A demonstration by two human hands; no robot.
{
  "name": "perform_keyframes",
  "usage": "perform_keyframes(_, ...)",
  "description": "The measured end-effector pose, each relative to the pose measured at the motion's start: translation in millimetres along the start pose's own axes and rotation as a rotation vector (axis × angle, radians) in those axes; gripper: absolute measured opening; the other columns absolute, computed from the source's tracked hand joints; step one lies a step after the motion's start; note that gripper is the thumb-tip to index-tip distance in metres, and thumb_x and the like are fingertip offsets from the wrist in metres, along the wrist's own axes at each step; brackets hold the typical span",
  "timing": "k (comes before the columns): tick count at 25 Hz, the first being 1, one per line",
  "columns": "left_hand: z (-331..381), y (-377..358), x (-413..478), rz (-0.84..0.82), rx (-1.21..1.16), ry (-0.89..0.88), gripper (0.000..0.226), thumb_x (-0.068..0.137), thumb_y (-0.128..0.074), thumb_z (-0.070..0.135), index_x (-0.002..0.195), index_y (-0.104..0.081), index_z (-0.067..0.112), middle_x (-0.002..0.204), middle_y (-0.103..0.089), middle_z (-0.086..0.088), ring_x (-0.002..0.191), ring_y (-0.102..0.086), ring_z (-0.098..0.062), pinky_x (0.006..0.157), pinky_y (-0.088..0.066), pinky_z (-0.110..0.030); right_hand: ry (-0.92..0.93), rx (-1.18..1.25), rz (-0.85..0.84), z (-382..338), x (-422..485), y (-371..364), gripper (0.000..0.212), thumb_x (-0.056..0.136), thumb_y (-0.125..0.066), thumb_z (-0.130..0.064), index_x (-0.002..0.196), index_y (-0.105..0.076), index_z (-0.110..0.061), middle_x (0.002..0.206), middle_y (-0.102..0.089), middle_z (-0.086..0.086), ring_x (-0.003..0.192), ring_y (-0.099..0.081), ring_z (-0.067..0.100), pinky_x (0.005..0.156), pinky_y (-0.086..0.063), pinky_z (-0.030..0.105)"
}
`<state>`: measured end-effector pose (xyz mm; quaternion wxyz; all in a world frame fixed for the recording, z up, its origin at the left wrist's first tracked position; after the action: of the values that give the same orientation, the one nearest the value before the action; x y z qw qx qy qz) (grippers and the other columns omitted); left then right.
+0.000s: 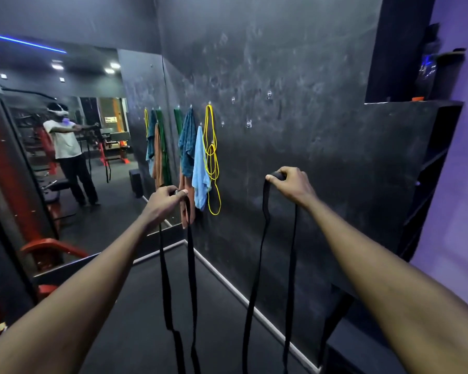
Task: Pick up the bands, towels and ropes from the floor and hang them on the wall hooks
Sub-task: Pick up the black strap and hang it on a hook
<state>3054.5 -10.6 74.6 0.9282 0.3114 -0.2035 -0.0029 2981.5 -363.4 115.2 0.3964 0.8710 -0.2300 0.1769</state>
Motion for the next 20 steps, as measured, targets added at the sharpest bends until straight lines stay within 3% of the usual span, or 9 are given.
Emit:
perform_keyframes(7,-46,-29,172,-0.046,0.038,-0.084,0.046,0.089,-0.066,0.042,0.060,-0.038,0.019,0.058,-0.035,0.005,0.056,-0.034,-0.015,0.057,-0.026,-0.032,0.066,0.041,-0.008,13,153,-96,0.030,0.087,-0.065,-0.051,0.078,-0.060,-0.022,0.068,-0.056,-0.013,0.078,-0.056,0.017,0.065,-0.037,0.028)
perform_keyframes(13,-103,-39,315,-0.055,0.087,-0.100,0.047,0.087,-0.067,0.047,0.066,-0.037,0.018,0.062,-0.033,0.001,0.058,-0.032,-0.016,0.057,-0.025,-0.033,0.065,0.030,-0.002,13,280,-175,0.029,0.090,-0.061,-0.049,0.087,-0.060,-0.020,0.084,-0.064,-0.003,0.084,-0.059,0.018,0.068,-0.037,0.027)
perform_keyframes(20,-178,-53,495,-0.115,0.031,-0.175,0.053,0.086,-0.071,0.040,0.059,-0.031,0.019,0.045,-0.031,0.009,0.051,-0.028,-0.011,0.054,-0.023,-0.031,0.047,-0.083,0.052,26,425,-283,0.035,0.090,-0.061,-0.050,0.093,-0.066,-0.016,0.091,-0.069,0.002,0.089,-0.061,0.022,0.071,-0.042,0.030)
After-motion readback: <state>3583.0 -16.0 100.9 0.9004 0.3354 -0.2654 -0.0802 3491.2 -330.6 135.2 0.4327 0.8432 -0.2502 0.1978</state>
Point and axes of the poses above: each hand's wrist, its own x-axis towards the middle knuckle, its own y-axis out of the back of the hand, z = x × y, the point moved 8 cm from there along x, towards the middle knuckle
